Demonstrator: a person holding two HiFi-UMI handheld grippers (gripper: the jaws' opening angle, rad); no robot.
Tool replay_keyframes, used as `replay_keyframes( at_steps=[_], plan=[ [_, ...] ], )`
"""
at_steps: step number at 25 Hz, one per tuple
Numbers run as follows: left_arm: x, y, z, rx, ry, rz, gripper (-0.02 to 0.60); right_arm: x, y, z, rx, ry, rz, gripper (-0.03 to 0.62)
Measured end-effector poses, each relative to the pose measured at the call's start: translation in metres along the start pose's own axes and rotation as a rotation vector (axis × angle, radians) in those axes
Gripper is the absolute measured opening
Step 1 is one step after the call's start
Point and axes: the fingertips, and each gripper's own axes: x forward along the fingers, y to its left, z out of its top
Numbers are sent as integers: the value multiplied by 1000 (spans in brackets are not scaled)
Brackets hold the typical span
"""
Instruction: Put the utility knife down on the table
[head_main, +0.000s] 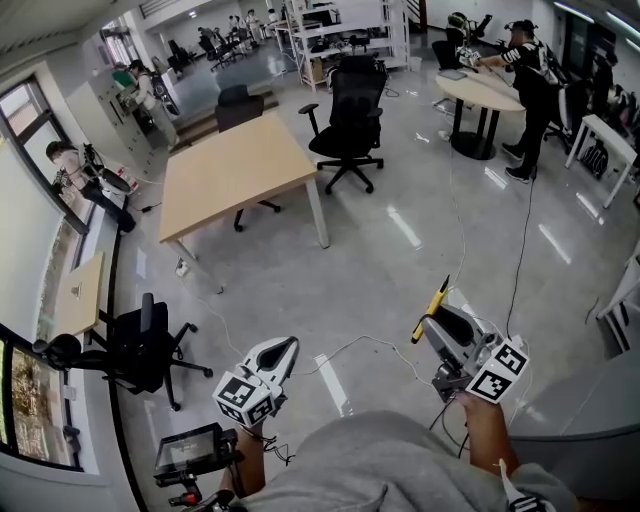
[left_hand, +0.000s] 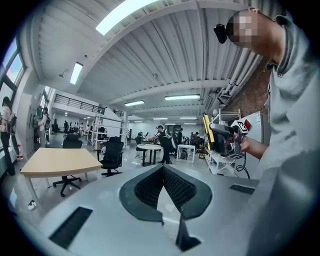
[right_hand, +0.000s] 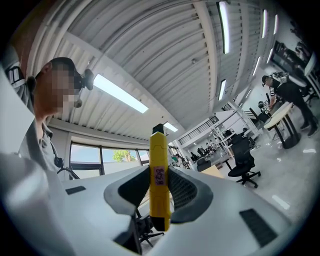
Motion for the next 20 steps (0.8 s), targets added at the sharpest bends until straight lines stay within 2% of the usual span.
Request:
replay_keyframes(
  at_steps=[5,10,17,20],
  plan=[
    [38,-15,7,16,17,-33,6,-20,-32,21,-7,-21,-22,117],
    [72,-23,8,28,40,-73,6,-36,-59,22,15,-32,-58,117],
    [117,-2,-2,10,64,-126,6,-28,-98,20,21,-28,-119,117],
    [137,14,4,11,57,-154,6,-15,-109,26,11,-28,-138,117]
  ],
)
